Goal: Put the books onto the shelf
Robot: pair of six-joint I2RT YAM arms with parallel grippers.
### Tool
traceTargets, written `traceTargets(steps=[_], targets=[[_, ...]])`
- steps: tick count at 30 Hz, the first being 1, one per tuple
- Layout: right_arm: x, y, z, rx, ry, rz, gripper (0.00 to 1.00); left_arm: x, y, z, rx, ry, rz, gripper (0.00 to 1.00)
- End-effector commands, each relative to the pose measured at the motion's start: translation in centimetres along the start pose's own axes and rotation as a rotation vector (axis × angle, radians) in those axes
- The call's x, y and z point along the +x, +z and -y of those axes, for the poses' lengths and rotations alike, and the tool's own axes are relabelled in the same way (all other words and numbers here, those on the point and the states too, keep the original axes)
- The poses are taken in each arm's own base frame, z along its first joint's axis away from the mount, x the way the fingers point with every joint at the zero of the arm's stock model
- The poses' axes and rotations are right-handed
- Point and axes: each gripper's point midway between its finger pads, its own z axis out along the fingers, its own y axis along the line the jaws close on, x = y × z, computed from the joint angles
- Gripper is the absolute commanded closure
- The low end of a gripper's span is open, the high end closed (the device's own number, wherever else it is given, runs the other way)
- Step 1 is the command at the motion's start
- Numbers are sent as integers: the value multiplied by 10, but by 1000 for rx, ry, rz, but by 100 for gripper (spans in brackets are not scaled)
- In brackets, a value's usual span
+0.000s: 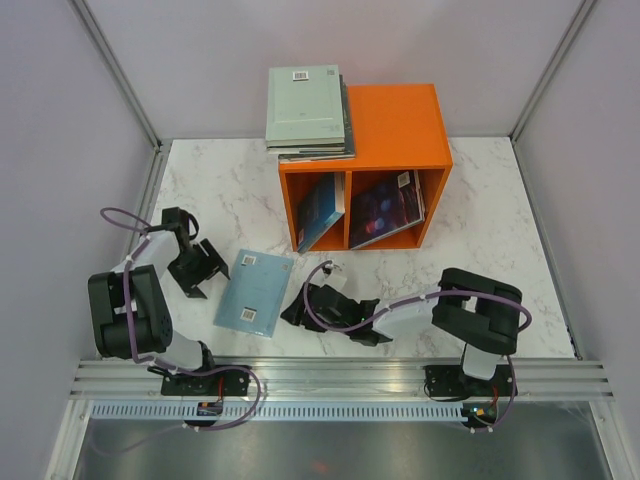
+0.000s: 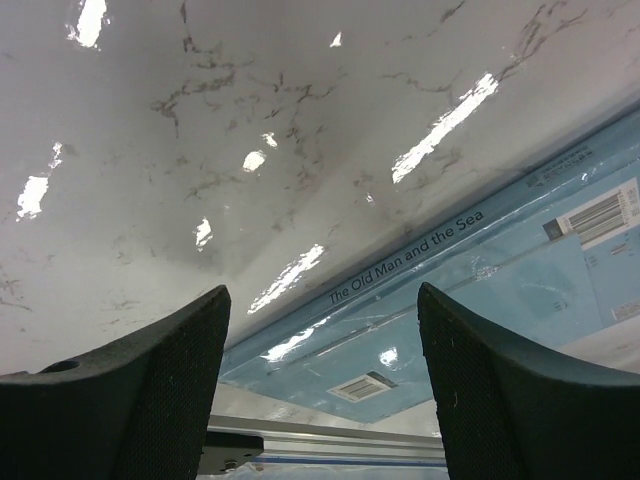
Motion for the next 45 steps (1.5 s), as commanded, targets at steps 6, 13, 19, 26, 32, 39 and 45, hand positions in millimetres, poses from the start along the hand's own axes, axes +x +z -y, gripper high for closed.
traceTargets(steps=[6, 13, 19, 26, 32, 39, 45], targets=[[-42, 2, 22, -42, 137, 116, 7, -5, 13, -8, -52, 39, -19, 21], [-34, 47, 1, -85, 153, 62, 8, 15, 34, -5, -32, 34, -153, 29], [-15, 84, -21, -175, 246, 18, 13, 48, 37, 33, 171, 94, -311, 57], [-15, 88, -21, -178, 259, 25, 30, 71, 35, 60, 326, 132, -410, 81], [-11, 77, -28, -196, 239, -9, 95, 65, 28, 62, 325, 130, -382, 81], [-8, 38, -25, -124, 69, -39, 100, 54, 17, 65, 327, 147, -308, 81], [-34, -19, -24, 7, -93, 47, 100, 36, -27, 87, 426, 180, -167, 71]])
